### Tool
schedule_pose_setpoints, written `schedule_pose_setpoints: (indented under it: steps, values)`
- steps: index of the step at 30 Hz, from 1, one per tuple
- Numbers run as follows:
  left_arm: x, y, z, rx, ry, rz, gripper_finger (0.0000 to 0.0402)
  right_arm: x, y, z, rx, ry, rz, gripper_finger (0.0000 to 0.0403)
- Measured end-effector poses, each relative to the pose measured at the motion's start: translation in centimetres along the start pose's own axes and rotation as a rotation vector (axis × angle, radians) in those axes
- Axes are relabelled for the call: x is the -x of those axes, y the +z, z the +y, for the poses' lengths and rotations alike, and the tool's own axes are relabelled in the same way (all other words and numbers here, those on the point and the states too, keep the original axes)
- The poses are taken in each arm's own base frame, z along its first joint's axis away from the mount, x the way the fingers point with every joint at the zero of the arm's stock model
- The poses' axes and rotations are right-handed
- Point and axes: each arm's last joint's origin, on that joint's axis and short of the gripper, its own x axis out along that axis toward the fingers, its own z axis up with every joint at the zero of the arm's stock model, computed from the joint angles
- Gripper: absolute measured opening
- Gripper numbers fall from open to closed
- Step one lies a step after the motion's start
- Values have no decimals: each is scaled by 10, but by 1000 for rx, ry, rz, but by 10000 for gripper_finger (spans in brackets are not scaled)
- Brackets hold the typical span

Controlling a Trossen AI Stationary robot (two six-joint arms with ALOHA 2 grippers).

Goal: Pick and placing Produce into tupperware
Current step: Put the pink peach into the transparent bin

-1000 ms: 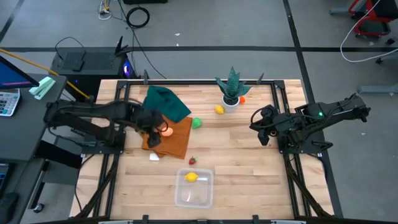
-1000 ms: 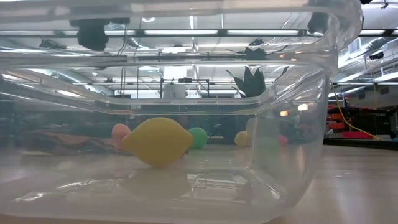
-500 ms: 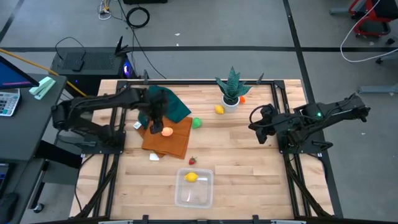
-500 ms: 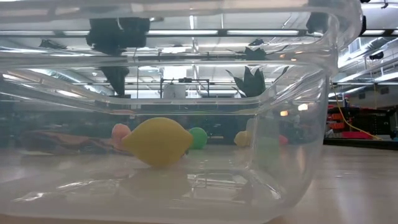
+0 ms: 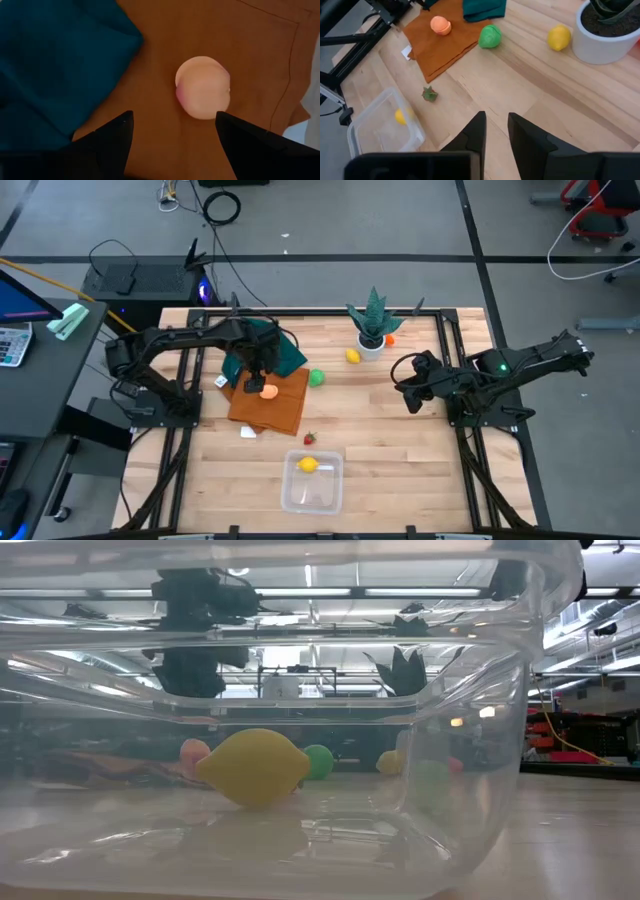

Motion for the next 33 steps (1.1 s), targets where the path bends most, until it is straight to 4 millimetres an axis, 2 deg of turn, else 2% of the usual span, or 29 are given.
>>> schedule_pose_setpoints:
  steps: [6, 11, 17, 25, 33]
  values:
    - [-5, 2, -1, 42, -73, -7, 301, 0, 0, 0, 1, -1, 2, 84]
    - [-5, 2, -1, 109, -84, -10, 347, 0, 0, 0, 4, -1, 2, 103]
    - [-6, 7, -8, 97, -83, -28, 391, 0, 0, 0, 4, 0, 2, 112]
    - [-9, 16, -24, 56, -43, -49, 388, 0, 0, 0, 20, 0, 3, 110]
    - [-30, 20, -21, 110, -56, 17, 387, 0, 0, 0, 24, 2, 5, 111]
